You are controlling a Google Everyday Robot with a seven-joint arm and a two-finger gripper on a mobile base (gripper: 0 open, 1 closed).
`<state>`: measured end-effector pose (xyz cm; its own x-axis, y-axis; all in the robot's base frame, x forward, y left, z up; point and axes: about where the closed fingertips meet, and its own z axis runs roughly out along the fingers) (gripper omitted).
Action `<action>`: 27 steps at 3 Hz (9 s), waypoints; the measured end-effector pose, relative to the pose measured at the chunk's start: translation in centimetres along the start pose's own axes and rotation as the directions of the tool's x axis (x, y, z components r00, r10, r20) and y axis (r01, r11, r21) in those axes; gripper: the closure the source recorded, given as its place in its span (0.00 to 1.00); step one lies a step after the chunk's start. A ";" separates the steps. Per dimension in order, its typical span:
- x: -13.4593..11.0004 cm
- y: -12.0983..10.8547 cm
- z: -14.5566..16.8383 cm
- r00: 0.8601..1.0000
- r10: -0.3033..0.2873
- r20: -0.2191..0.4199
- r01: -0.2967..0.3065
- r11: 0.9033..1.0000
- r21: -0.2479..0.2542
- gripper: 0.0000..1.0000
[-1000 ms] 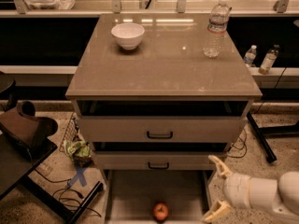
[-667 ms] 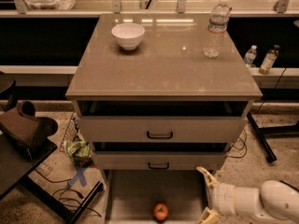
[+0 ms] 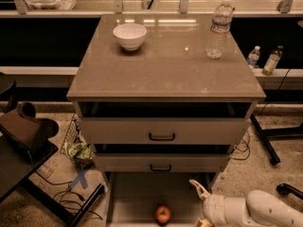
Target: Pick apple from bottom drawer and place on counter
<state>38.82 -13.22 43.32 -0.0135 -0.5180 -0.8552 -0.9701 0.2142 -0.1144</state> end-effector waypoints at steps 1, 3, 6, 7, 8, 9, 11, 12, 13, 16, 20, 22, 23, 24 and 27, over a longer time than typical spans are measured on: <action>1.4 -0.2 2.0 0.999 0.024 0.044 -0.023 1.000 -0.016 0.00; 8.5 -2.5 11.7 0.995 0.000 0.100 0.004 0.999 -0.039 0.00; 17.5 -2.6 19.3 0.997 -0.056 -0.055 0.050 0.993 -0.103 0.00; 18.8 -1.7 20.8 0.996 -0.060 -0.071 0.051 0.992 -0.113 0.00; 19.8 -0.6 22.2 0.997 -0.040 -0.066 0.032 0.993 -0.118 0.00; 20.5 -0.1 23.7 0.998 -0.016 -0.059 0.009 0.992 -0.128 0.00; 21.2 -0.4 24.8 0.998 0.005 -0.070 -0.014 0.992 -0.127 0.41; 21.1 -0.2 25.0 0.998 0.007 -0.067 -0.015 0.991 -0.131 0.72; 21.0 0.0 25.2 0.998 0.007 -0.066 -0.016 0.991 -0.133 0.95; 20.9 0.1 25.2 0.998 0.008 -0.064 -0.017 0.991 -0.135 1.00; 9.7 -0.8 16.6 0.992 -0.042 -0.119 0.027 0.992 -0.120 1.00; 0.0 -2.9 8.3 0.996 -0.050 -0.080 0.038 0.987 -0.153 1.00; -6.2 -3.3 3.5 0.994 -0.066 -0.083 0.054 0.990 -0.131 1.00; -6.3 -3.3 3.5 0.995 -0.064 -0.082 0.053 0.990 -0.131 1.00; -17.5 -8.5 -4.4 0.987 0.137 -0.088 -0.128 0.987 0.102 1.00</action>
Offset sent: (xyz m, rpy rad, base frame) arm 0.0634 0.0646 -0.1716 0.2358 0.0128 0.0436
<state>46.21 -9.57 61.48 -0.1674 -0.5547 -0.8151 -0.9305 0.3620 -0.0553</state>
